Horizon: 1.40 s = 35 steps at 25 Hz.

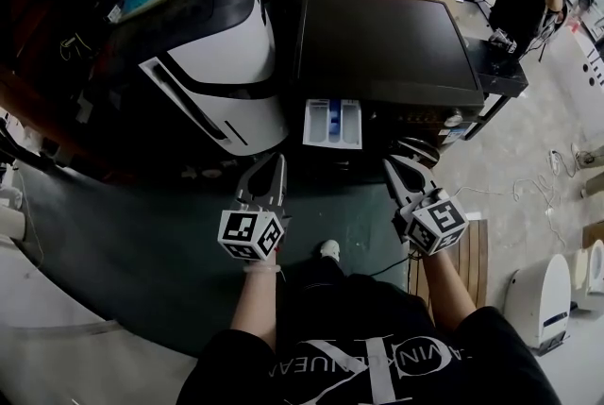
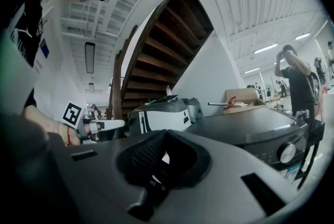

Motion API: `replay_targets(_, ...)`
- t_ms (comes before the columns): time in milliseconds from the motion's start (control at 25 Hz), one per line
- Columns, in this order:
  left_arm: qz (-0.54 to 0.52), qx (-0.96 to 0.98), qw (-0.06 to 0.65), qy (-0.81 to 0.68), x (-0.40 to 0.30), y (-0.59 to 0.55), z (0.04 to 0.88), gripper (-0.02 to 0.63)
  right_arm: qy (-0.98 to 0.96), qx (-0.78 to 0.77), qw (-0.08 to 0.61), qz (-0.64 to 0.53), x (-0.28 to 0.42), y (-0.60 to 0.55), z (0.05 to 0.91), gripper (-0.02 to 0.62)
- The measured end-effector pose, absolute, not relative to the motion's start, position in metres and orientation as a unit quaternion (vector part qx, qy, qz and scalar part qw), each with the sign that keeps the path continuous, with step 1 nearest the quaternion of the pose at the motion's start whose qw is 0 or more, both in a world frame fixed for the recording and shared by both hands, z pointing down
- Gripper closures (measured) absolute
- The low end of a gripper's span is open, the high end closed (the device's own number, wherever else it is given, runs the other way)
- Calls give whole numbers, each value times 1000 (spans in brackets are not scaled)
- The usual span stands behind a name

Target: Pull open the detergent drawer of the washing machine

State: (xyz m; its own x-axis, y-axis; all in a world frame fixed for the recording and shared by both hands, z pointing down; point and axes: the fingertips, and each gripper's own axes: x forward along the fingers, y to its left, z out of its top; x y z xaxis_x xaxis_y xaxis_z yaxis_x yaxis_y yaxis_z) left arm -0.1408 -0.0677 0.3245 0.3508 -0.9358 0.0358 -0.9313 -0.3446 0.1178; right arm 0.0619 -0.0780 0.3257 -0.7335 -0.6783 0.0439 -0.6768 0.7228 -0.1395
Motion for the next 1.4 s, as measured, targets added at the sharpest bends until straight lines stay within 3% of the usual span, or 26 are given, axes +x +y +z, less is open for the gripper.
replay_targets(560,5,807,23,-590,-150,-65,312,598,927,-372,7,-54,64,-78,313,583)
replay_targets(1400,13,798,35,-602,-170,-59,325,598,924,-378,2,-55,53,-84,318,583)
